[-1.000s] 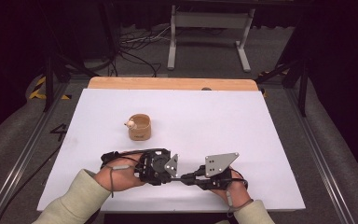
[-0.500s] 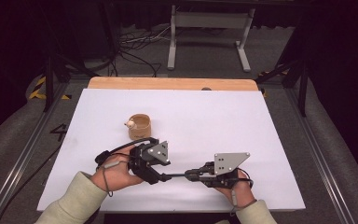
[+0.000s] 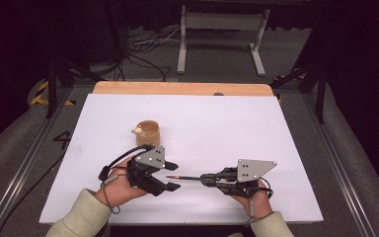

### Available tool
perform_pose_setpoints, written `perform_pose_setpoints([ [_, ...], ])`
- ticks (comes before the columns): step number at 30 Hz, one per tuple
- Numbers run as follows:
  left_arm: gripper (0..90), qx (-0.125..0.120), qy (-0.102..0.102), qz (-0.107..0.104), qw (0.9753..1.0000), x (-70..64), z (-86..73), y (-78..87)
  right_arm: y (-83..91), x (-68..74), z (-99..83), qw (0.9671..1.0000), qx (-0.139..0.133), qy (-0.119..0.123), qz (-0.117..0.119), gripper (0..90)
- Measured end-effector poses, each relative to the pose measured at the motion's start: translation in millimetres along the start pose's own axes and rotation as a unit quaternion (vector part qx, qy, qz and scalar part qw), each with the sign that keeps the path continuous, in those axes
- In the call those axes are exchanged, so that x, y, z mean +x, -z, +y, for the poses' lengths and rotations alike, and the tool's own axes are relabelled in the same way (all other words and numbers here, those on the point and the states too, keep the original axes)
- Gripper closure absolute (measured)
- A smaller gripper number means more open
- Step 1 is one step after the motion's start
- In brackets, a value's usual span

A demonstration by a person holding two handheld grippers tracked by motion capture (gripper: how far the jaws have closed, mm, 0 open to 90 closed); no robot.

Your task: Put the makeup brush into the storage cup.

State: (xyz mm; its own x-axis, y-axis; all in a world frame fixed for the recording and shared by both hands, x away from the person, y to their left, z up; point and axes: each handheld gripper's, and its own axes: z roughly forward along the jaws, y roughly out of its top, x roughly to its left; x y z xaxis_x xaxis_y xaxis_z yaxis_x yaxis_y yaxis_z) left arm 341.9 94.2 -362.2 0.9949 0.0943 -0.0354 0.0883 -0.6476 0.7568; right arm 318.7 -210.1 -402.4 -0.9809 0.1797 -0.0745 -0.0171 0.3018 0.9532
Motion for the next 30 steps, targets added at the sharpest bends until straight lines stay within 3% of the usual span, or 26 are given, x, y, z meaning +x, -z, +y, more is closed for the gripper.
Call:
perform_pose_setpoints([
  [7,36.4,-0.049,0.015,-0.003,0.9987,1.6,-12.1,-1.4,3.2,-0.4,-0.4,0.9997,-0.023,-0.007,-0.002,84.2],
  [9,37.0,-0.076,0.014,-0.002,0.997,1.0,-17.1,-2.2,3.5,-0.5,-0.5,0.9995,-0.029,-0.009,-0.003,84.2],
  [14,38.6,-0.11,0.012,0.001,0.9939,0.8,-25.9,-7.4,3.3,-0.9,-1.6,0.9992,-0.039,-0.013,-0.003,84.2],
  [17,40.2,-0.119,0.011,0.003,0.9928,0.5,-28.5,-8.2,3.7,-1.2,-1.8,0.9988,-0.046,-0.015,-0.003,84.2],
  [24,46.4,-0.165,0.026,-0.002,0.986,3.6,-36.7,-7.5,4.5,-2.3,-3.9,0.9979,-0.059,-0.024,-0.004,84.2],
  [30,53.1,-0.176,0.01,0.001,0.9843,3.3,-41.3,-10.7,1.8,-2.3,-5.1,0.9977,-0.062,-0.026,-0.001,84.2],
])
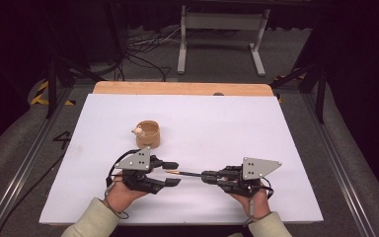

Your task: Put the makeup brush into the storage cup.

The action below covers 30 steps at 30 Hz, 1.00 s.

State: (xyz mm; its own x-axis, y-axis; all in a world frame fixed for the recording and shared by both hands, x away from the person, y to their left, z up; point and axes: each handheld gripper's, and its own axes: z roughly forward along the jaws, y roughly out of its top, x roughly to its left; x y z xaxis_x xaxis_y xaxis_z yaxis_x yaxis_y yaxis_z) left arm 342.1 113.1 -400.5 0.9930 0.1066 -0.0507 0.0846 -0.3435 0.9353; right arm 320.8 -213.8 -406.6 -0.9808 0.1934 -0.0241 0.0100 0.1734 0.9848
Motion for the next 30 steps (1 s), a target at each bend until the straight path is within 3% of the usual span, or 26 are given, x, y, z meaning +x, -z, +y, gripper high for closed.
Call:
perform_pose_setpoints([
  [9,64.7,-0.018,-0.004,-0.02,0.9996,1.7,-6.7,-0.1,-1.2,-2.4,-4.1,0.9997,-0.015,-0.015,0.015,84.2],
  [18,75.3,-0.02,-0.004,-0.031,0.9993,3.5,-8.7,2.0,-3.4,-3.4,-5.9,0.9994,-0.015,-0.016,0.028,84.1],
  [30,81.4,-0.012,-0.019,-0.047,0.9986,1.9,-7.3,2.8,-3.4,-6.7,-7.8,0.9989,-0.008,-0.019,0.041,82.6],
])
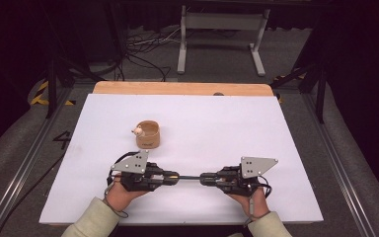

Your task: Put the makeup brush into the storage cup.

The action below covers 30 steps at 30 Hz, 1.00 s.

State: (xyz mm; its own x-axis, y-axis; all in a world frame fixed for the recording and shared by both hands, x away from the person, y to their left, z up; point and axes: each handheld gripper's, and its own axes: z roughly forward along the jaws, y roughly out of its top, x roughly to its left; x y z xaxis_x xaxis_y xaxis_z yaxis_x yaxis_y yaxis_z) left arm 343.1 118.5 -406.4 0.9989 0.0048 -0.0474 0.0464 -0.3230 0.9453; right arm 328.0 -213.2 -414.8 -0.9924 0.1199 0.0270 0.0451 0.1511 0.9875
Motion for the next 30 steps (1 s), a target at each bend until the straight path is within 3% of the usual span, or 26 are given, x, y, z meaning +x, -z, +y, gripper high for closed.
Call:
perform_pose_setpoints([
  [12,83.7,0.008,-0.005,-0.014,0.9999,-0.5,1.3,0.7,-0.4,-1.2,0.9,0.9999,0.014,-0.001,0.003,78.9],
  [16,83.7,0.014,-0.007,-0.013,0.9998,-1.6,3.8,1.5,-0.2,-0.8,6.3,0.9995,0.03,-0.003,-0.008,61.2],
  [20,83.7,0.023,-0.006,-0.01,0.9997,-1.0,4.8,2.0,0.0,2.0,13.5,0.9985,0.048,0.008,-0.024,54.6],
  [24,83.7,0.041,-0.001,0.002,0.9992,-0.1,5.6,2.6,1.2,3.5,27.8,0.9941,0.093,0.035,-0.044,50.8],
  [26,83.7,0.044,0.002,0.003,0.999,0.3,6.1,3.0,1.8,3.3,30.9,0.9931,0.101,0.037,-0.045,50.7],
  [28,83.7,0.049,0.003,0.007,0.9988,0.7,6.9,3.5,3.3,2.0,40.6,0.989,0.132,0.043,-0.052,51.2],
  [30,83.7,0.057,0.005,0.011,0.9983,0.8,7.7,3.9,3.5,1.8,43.0,0.9875,0.142,0.043,-0.053,51.5],
])
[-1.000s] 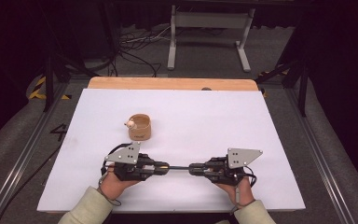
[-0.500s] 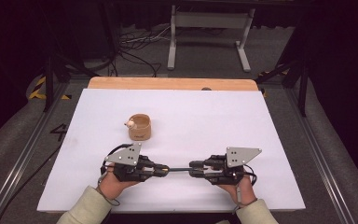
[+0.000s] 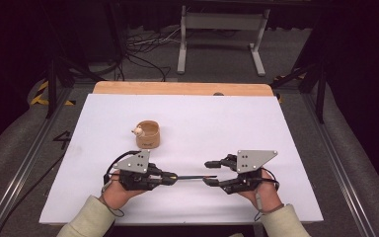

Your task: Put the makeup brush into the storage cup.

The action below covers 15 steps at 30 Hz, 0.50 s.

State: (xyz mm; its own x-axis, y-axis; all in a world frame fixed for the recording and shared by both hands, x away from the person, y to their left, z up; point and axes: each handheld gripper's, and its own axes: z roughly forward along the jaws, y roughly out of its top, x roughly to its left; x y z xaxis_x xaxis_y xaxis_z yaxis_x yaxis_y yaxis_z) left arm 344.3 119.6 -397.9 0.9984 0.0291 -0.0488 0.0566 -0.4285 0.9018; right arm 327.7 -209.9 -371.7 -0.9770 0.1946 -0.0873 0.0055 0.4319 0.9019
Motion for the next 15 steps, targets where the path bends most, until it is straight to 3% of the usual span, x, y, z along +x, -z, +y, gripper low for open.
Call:
perform_pose_setpoints([
  [9,83.7,0.033,0.01,0.016,0.9993,1.1,1.7,-1.3,-2.3,-4.0,15.8,0.9972,0.074,0.007,0.001,53.6],
  [15,83.7,0.05,0.013,0.021,0.9984,0.1,4.0,-4.2,-11.5,-7.4,28.6,0.9904,0.137,0.017,0.013,52.5],
])
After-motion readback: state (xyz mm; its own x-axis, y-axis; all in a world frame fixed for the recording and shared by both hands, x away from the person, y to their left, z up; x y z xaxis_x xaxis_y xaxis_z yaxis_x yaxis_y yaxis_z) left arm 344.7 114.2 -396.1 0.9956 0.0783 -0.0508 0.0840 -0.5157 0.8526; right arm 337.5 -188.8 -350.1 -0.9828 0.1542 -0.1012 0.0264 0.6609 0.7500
